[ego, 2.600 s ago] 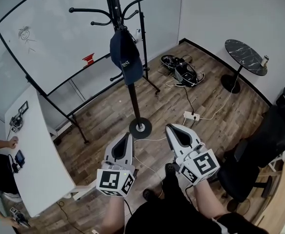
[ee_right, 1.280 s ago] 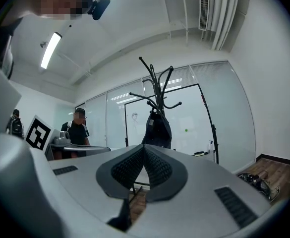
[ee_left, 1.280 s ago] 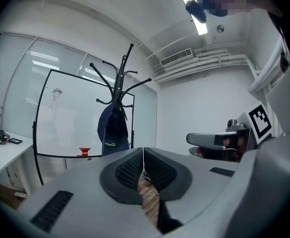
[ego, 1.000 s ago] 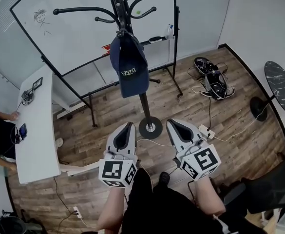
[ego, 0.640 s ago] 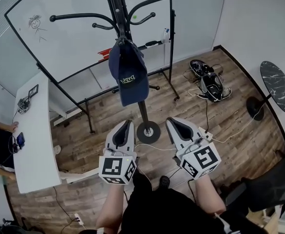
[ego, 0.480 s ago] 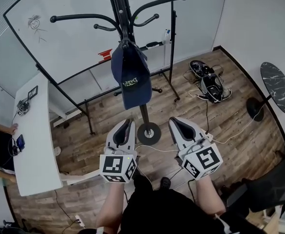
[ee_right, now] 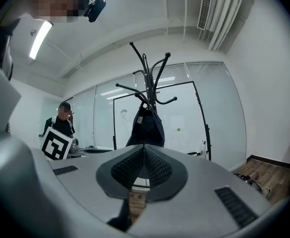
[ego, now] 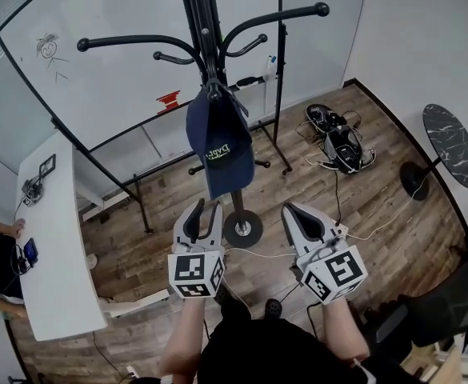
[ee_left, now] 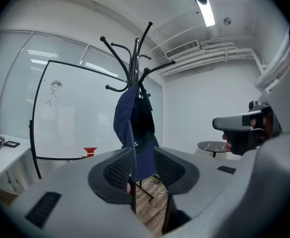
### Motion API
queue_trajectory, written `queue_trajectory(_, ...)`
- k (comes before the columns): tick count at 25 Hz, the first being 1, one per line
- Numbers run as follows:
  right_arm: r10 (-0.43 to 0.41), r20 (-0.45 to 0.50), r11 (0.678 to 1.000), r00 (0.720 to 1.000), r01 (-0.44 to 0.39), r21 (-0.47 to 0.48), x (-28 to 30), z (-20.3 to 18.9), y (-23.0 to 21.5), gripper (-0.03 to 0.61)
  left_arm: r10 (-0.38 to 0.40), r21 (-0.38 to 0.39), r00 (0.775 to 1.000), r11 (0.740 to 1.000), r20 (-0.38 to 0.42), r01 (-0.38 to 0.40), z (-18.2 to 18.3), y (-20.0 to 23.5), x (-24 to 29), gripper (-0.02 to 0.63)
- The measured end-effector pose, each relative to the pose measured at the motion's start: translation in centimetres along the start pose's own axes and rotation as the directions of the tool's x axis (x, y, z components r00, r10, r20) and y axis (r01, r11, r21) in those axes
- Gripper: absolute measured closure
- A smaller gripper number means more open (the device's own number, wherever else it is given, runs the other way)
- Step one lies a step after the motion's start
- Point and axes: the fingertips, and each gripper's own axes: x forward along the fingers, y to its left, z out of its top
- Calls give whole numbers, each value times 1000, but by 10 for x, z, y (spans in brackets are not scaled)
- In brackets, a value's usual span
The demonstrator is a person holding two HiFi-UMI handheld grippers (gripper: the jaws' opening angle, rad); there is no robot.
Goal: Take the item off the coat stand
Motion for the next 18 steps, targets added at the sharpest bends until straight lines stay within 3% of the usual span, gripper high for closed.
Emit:
queue_trajectory(6, -36, -21, 999, 999, 36, -3, 2, -6, -4, 546, 11, -19, 999, 1000, -34, -11, -16, 13, 22, 434)
queue_trajectory(15, -95, -38, 995, 995, 95, 1, -2, -9, -17, 546, 11, -40, 997, 999, -73, -14, -35, 21, 50, 436)
queue_trajectory(18, -112, -36, 994, 993, 112, 6, -2, -8, -23, 546, 25, -41, 997, 999, -76, -28, -36, 24, 56, 473)
